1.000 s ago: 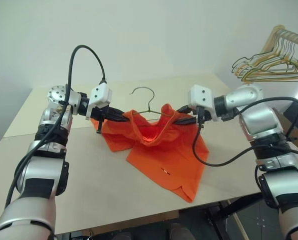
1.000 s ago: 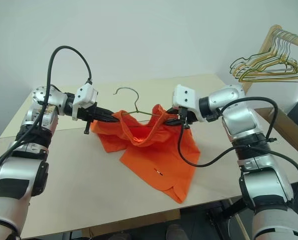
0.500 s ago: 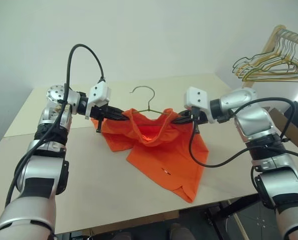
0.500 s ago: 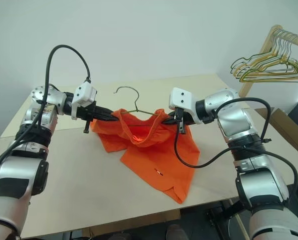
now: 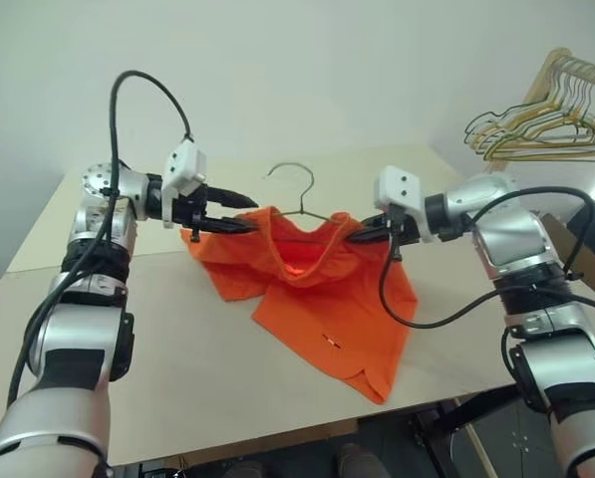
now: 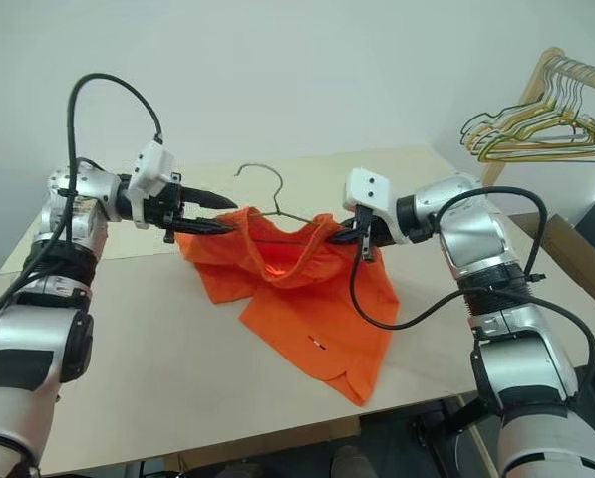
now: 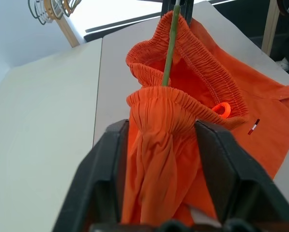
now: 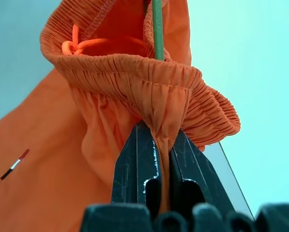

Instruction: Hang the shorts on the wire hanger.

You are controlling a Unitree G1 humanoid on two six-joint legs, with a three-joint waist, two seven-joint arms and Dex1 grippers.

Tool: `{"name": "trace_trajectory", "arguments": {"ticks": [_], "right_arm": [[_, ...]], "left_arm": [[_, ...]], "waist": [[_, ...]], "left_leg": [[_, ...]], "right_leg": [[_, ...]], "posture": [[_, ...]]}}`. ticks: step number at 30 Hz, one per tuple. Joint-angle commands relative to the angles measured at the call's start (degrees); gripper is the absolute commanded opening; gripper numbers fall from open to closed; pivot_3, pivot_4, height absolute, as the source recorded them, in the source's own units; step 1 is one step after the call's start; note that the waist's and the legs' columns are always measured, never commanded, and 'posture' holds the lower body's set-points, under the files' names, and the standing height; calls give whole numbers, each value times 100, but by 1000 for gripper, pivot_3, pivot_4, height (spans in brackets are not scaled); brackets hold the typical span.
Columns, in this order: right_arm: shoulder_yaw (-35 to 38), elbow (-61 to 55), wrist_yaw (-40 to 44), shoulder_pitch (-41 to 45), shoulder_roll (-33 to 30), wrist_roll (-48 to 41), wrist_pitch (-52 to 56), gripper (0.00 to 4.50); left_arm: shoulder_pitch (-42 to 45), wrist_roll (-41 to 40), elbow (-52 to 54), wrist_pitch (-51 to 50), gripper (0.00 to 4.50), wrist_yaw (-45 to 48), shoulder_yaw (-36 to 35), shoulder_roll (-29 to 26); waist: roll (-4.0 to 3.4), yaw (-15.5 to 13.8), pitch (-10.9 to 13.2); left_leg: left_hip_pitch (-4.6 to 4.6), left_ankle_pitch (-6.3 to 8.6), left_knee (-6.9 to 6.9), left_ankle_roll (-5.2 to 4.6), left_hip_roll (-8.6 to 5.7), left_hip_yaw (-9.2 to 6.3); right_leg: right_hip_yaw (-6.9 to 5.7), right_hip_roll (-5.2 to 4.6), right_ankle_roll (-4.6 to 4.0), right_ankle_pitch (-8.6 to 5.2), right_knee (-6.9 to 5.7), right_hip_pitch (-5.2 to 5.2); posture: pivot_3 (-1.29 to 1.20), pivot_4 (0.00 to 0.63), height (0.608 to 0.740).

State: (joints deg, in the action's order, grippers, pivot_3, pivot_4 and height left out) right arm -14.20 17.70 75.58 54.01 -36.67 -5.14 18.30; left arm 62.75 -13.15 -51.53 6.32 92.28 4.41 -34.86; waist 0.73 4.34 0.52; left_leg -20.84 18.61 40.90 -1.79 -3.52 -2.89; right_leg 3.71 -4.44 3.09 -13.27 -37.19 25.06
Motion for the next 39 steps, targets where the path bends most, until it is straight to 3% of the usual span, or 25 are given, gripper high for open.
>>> {"name": "trace_trajectory", "arguments": {"ticks": [1, 2, 11, 16, 22, 26, 34, 39], "right_arm": [[696, 362, 415, 697, -356, -562, 213, 0], [752, 421, 506, 754, -411, -616, 193, 0], [1004, 674, 1332, 907, -753, -992, -342, 0], [959, 774, 1313, 995, -697, -968, -354, 0], [899, 871, 1270, 1062, -660, -908, -358, 0], [876, 839, 1254, 1009, -641, -887, -393, 0], [886, 925, 1231, 1020, -648, -837, -430, 0], [908, 906, 1222, 993, -649, -857, -419, 0]], "left_arm": [[554, -193, -286, 10, 3528, -57, -463, -341], [542, -297, -261, -20, 3754, -28, -401, -439], [868, -515, -709, -329, 3754, 16, -835, -494], [636, -878, -416, -688, 3754, 22, -134, -674], [476, -765, -544, -497, 3754, 22, 422, -770], [539, -516, -865, -225, 2880, 20, 235, -640], [577, -240, -1090, -21, 235, 22, 96, -624], [570, -304, -1032, -43, 87, 22, 28, -668]], "waist": [[0, 9, 0], [0, 9, 0], [-1, 135, 1], [-2, 167, 1], [-3, 221, 1], [-3, 232, 1], [-3, 266, 1], [-3, 266, 1]], "left_leg": [[-10, -1, 3, 2, 0, -1], [-28, -3, 9, 5, -1, -2], [-33, -2, 12, 3, -3, -8], [-34, -3, 11, 4, -1, -7], [-33, -3, 11, 4, -1, -8], [-34, -3, 10, 5, -2, -8], [-35, -3, 11, 4, -2, -8], [-35, -3, 11, 4, -2, -8]], "right_leg": [[0, 0, 0, 0, -2, 10], [-1, 1, -1, 0, -2, 25], [-11, -3, -1, 1, 0, 20], [-6, -3, -1, 1, -6, 26], [-4, -4, -1, 1, -7, 26], [-5, -5, -1, 1, -5, 27], [-4, -6, -1, 1, -5, 27], [-4, -5, -1, 1, -7, 27]], "posture": [[-49, 0, 740], [-52, 0, 740], [-55, 0, 740], [-61, 0, 740], [-63, 0, 740], [-62, 0, 740], [-60, 0, 740], [-60, 0, 740]]}}
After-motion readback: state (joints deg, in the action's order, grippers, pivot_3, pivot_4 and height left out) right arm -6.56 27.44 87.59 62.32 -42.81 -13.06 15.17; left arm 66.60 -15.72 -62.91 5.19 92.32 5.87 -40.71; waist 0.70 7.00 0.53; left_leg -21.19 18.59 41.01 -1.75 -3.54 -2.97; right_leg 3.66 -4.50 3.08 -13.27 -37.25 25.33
